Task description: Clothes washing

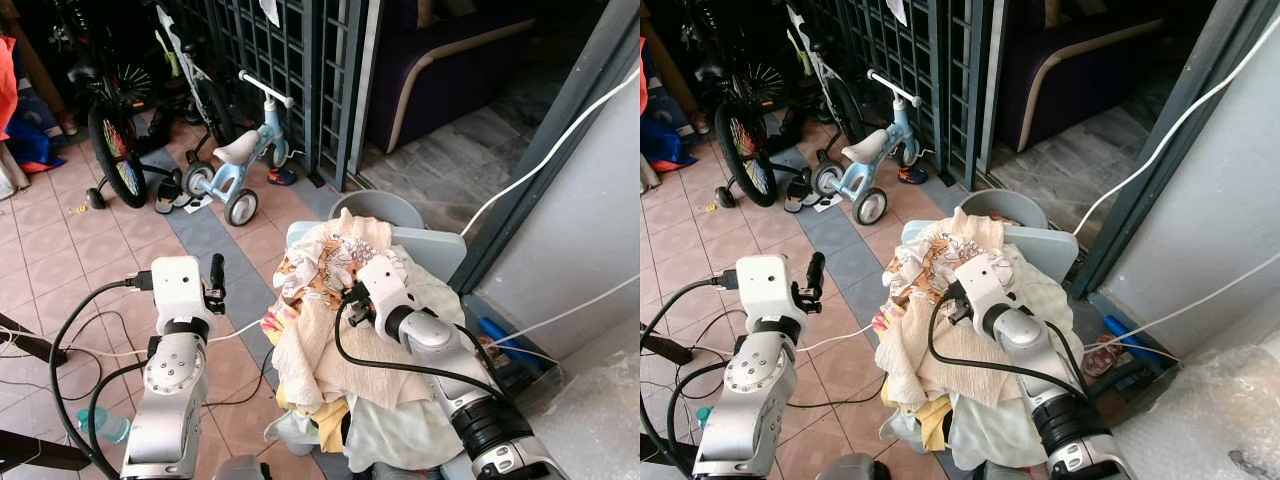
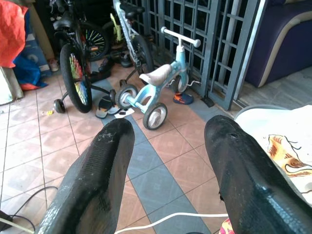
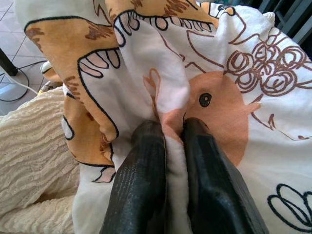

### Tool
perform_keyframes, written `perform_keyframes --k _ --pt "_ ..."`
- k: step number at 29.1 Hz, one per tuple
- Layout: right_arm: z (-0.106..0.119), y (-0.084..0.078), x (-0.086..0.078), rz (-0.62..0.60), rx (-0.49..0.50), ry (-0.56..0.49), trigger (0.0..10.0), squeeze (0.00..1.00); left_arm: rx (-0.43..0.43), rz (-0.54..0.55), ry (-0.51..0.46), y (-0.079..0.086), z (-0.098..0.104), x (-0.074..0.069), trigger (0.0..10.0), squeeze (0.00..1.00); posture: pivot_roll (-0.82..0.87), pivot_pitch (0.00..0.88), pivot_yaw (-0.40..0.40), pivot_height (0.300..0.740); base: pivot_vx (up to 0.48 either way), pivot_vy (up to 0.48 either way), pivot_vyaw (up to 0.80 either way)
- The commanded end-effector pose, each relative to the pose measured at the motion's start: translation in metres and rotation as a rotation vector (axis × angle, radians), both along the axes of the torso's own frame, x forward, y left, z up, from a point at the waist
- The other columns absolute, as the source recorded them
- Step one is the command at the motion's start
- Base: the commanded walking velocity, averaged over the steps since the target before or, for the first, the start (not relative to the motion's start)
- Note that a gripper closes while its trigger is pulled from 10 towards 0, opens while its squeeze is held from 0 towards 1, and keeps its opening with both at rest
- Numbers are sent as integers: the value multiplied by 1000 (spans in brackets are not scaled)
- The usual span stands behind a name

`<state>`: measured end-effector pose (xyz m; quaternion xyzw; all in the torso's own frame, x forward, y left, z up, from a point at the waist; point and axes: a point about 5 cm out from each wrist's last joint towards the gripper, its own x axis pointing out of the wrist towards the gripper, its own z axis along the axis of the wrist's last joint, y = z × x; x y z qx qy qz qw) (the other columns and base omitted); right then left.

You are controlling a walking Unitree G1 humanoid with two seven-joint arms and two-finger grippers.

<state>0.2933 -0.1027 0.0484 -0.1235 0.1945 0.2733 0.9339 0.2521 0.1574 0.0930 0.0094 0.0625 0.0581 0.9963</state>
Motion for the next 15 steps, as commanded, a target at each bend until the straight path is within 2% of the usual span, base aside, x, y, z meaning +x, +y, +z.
perform_keyframes --k 1,3,6,9,10,12,14,15 --pt "-3 -1 -2 -14 5 13 0 0 0 -2 24 -2 -3 -1 10000 0 44 41 21 740 0 0 0" --pt "0 -1 -2 -28 28 -4 0 0 -6 -7 28 -3 -4 -1 10000 0 43 40 20 740 0 0 0" --pt "18 -4 2 -101 137 -102 0 0 -9 -4 29 -3 -3 0 10000 0 41 43 20 740 0 0 0" --pt "30 -7 4 -164 204 -167 0 0 -6 -1 34 -3 -4 0 10000 0 40 42 19 740 0 0 0" --pt "47 -15 4 -237 259 -259 0 0 0 -7 18 -5 -2 1 10000 0 36 41 20 740 0 0 0" --pt "53 -18 4 -261 272 -287 0 0 -2 -9 12 -6 -1 2 10000 0 34 41 22 740 0 0 0" --pt "73 -32 2 -339 298 -408 0 0 16 -24 -3 -10 2 4 10000 0 27 40 20 740 0 0 0" --pt "76 -34 1 -352 306 -421 0 0 17 -26 -4 -11 2 5 10000 0 22 39 22 740 0 0 0"
